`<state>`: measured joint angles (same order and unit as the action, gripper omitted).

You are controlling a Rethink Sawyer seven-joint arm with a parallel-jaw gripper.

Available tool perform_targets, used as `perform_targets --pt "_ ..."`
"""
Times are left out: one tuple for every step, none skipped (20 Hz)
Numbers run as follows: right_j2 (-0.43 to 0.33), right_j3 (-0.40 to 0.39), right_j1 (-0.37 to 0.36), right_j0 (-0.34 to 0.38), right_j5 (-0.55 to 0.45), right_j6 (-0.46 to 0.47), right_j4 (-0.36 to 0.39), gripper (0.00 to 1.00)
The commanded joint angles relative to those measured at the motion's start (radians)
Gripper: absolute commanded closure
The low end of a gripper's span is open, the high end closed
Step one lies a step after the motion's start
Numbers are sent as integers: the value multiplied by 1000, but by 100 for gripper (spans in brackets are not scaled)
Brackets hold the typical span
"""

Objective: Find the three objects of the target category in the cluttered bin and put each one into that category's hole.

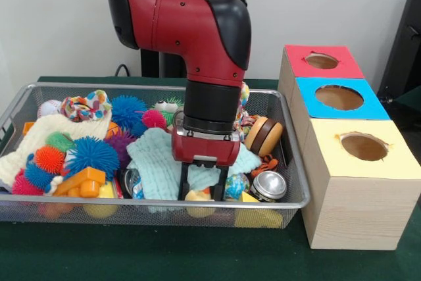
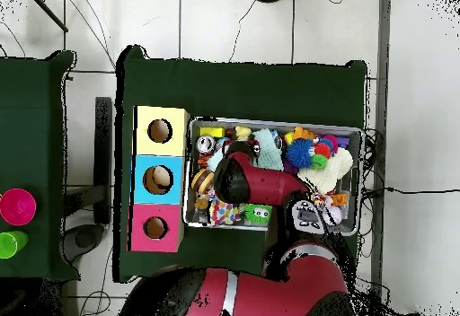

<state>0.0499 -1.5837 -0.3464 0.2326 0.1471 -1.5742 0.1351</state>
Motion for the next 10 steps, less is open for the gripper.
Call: perform_targets --pt "-83 -66 -26 37 38 -222 -8 0" --pt "-77 -72 -28 33 44 -221 -5 0" --pt "-75 -74 -28 31 52 -222 -2 0" --pt "-73 -76 -28 29 60 -223 0 0" --pt "-78 -76 -27 32 69 -222 6 0" --pt "-81 -77 -26 35 73 -222 9 0" --pt "-85 -76 -25 38 76 -223 10 0" --pt "-88 -79 -26 42 83 -222 17 0" --pt "-88 -79 -25 42 85 -223 16 0" --pt "-88 -81 -27 43 89 -223 19 0"
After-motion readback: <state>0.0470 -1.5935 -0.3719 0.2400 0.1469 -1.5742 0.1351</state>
